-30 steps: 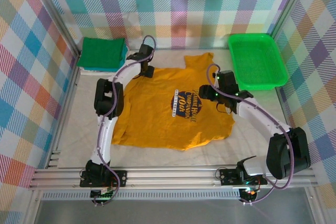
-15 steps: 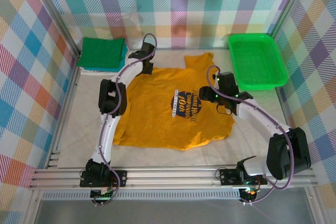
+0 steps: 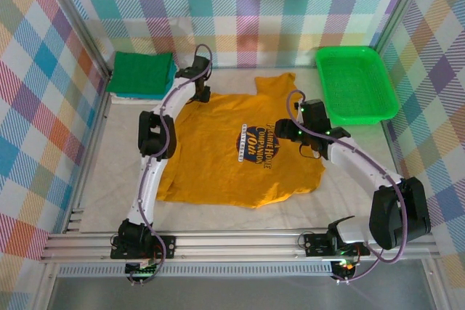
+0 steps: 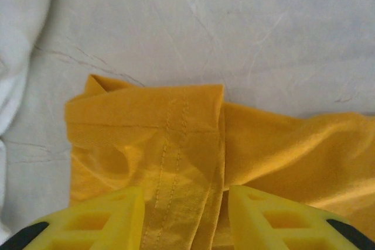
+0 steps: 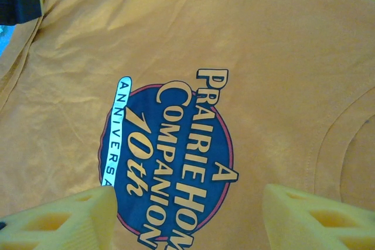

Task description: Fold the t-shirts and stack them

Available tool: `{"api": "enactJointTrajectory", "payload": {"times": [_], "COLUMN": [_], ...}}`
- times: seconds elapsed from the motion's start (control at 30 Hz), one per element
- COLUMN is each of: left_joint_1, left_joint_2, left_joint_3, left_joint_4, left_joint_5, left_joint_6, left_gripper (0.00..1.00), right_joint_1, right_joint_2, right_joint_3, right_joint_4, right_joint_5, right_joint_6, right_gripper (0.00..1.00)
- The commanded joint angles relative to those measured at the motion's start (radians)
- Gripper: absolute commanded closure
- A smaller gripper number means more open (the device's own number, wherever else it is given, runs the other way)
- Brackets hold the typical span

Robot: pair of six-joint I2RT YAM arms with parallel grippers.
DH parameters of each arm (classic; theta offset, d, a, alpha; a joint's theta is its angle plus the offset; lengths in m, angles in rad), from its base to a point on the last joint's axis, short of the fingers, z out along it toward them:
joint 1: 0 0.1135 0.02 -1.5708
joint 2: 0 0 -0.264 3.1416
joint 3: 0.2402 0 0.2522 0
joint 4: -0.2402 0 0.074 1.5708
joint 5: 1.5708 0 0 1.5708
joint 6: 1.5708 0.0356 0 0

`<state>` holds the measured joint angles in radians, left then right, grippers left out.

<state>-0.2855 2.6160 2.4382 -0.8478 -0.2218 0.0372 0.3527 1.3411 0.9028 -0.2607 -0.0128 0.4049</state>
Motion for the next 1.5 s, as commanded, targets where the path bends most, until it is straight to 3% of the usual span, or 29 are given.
{"api": "enactJointTrajectory", "payload": {"times": [0.0,0.1,0.2,0.4,0.53,0.83,1.03,1.1,1.2,1.27,1.33,1.47], "left_joint_1": [0.004,0.005,0.005,0.003,0.005,0.038,0.057,0.061,0.066,0.069,0.07,0.072], "left_joint_2": [0.033,0.041,0.043,0.018,-0.007,-0.031,-0.023,-0.016,-0.008,-0.007,-0.007,-0.016], "left_joint_3": [0.033,0.045,0.046,0.048,0.05,0.078,0.084,0.087,0.087,0.087,0.087,0.087], "left_joint_4": [-0.108,-0.13,-0.134,-0.125,-0.119,-0.09,-0.086,-0.09,-0.096,-0.099,-0.104,-0.108], "left_joint_5": [0.018,0.013,0.003,-0.056,-0.103,-0.067,-0.027,-0.023,-0.026,-0.021,-0.037,-0.056], "left_joint_6": [-0.029,-0.03,-0.03,-0.027,-0.011,0.037,0.04,0.041,0.043,0.044,0.045,0.052], "left_gripper": [0.58,0.64,0.79,0.96,0.99,0.97,0.87,0.72,0.69,0.72,0.82,0.82], "right_joint_1": [0.0,0.0,0.001,0.001,0.0,0.0,-0.012,-0.012,-0.014,-0.015,-0.016,-0.016], "right_joint_2": [-0.037,-0.046,-0.055,-0.053,-0.051,-0.06,-0.07,-0.078,-0.085,-0.089,-0.09,-0.094], "right_joint_3": [0.002,0.007,0.008,0.01,0.007,-0.009,-0.025,-0.026,-0.028,-0.03,-0.028,-0.029], "right_joint_4": [0.03,0.025,0.026,0.021,0.023,0.023,0.033,0.034,0.028,0.029,0.028,0.028], "right_joint_5": [-0.015,-0.015,-0.015,-0.015,-0.015,-0.008,-0.016,-0.015,-0.012,-0.012,-0.012,-0.017], "right_joint_6": [0.005,0.001,-0.001,-0.008,-0.008,-0.012,-0.002,-0.001,-0.004,-0.005,-0.006,-0.002], "right_gripper": [0.34,0.34,0.34,0.34,0.34,0.33,0.33,0.33,0.33,0.33,0.33,0.34]}}
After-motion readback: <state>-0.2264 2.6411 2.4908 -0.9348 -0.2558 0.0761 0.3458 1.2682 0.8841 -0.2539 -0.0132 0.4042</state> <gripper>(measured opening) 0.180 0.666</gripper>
